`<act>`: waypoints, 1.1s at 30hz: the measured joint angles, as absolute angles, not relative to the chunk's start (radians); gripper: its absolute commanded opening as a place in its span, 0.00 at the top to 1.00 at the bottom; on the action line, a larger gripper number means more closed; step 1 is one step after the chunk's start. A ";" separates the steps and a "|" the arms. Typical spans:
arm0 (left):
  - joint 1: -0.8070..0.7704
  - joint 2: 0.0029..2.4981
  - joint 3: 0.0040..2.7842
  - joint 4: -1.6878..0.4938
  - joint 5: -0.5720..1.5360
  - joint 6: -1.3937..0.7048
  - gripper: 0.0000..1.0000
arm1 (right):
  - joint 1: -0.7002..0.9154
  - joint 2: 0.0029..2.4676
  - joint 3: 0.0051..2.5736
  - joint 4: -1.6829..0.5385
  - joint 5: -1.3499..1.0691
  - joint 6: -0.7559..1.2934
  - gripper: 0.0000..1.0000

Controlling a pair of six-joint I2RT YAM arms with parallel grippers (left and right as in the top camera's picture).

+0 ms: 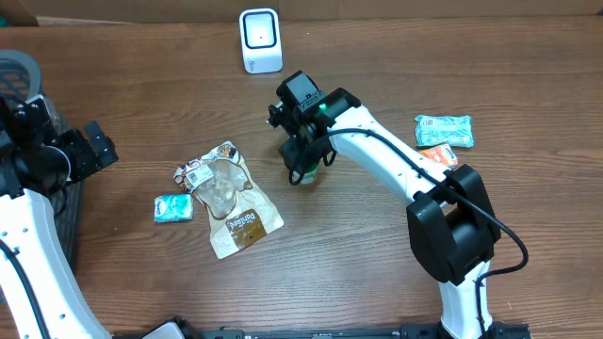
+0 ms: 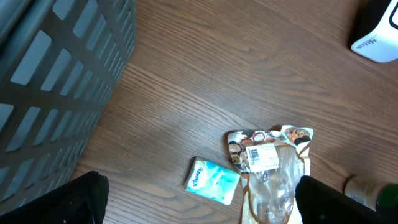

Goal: Scan the item barcode
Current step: 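Lift the jar and hold it up to the barcode scanner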

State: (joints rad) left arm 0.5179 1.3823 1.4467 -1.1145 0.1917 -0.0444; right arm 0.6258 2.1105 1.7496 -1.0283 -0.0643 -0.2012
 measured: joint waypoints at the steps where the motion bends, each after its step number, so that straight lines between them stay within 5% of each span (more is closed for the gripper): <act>1: 0.518 1.382 1.447 -1.114 0.191 -0.044 0.00 | 0.622 2.113 1.773 -1.060 -0.084 -0.195 0.64; 11: 0.518 1.382 1.447 -1.114 0.192 -0.044 0.00 | 0.427 2.107 2.112 -1.318 -0.653 -0.185 0.73; 20: 0.518 1.382 1.447 -1.114 0.192 -0.044 0.00 | 0.241 2.011 2.115 -1.298 -1.050 -0.185 0.75; 26: 0.518 1.382 1.447 -1.114 0.192 -0.044 0.00 | 0.286 1.995 2.120 -1.175 -0.886 -0.184 0.75; 33: 0.518 1.382 1.447 -1.114 0.192 -0.044 0.00 | 0.491 2.035 2.119 -0.750 -0.218 -0.188 0.74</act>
